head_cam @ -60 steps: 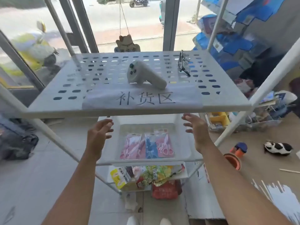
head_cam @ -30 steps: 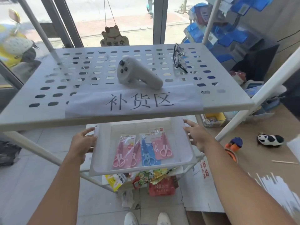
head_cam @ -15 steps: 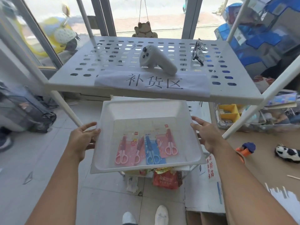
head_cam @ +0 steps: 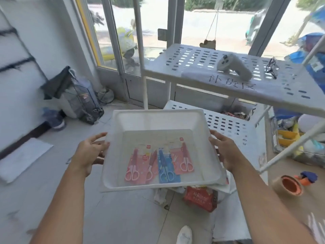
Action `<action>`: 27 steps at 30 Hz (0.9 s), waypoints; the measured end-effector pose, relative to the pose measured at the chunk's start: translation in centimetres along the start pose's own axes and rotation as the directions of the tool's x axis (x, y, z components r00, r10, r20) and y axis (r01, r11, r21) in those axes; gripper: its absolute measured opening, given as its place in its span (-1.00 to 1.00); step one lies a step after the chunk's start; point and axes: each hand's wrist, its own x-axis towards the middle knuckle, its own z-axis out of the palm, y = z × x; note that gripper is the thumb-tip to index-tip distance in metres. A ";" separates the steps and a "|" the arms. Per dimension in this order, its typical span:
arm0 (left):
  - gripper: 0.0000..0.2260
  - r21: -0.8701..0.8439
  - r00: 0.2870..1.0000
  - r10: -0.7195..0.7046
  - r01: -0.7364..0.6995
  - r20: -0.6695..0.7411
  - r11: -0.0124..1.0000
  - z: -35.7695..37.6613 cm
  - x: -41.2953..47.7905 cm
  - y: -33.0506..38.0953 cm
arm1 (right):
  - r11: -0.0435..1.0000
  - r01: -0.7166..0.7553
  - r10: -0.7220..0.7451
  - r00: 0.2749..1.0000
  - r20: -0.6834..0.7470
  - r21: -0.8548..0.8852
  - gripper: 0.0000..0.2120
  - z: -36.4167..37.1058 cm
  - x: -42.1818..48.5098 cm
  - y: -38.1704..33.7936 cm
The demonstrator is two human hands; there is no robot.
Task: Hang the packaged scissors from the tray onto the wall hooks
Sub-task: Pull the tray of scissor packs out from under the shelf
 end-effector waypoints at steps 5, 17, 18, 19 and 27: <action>-0.75 -0.077 0.990 -0.005 -0.006 -0.142 0.997 -8.9 -4.9 -2.7 | 0.999 0.035 -0.031 0.992 0.122 -0.035 -0.72 7.0 -4.2 0.2; -0.72 -0.257 0.758 -0.135 -0.045 -0.638 0.965 -29.2 -19.5 -11.3 | 0.970 0.098 0.053 0.810 0.585 -0.224 -0.62 31.1 -10.4 1.3; -0.71 -0.267 0.728 -0.147 -0.051 -0.669 0.962 -30.6 -20.7 -11.9 | 0.966 0.109 0.063 0.781 0.621 -0.236 -0.61 33.3 -10.8 1.3; -0.70 -0.277 0.699 -0.164 -0.052 -0.696 0.959 -31.9 -21.8 -12.6 | 0.962 0.121 0.074 0.750 0.657 -0.246 -0.61 35.4 -11.1 1.3; -0.64 -0.347 0.421 -0.271 -0.114 -0.866 0.931 -39.7 -26.9 -16.3 | 0.937 0.211 0.159 0.449 0.879 -0.278 -0.61 51.7 -13.5 1.3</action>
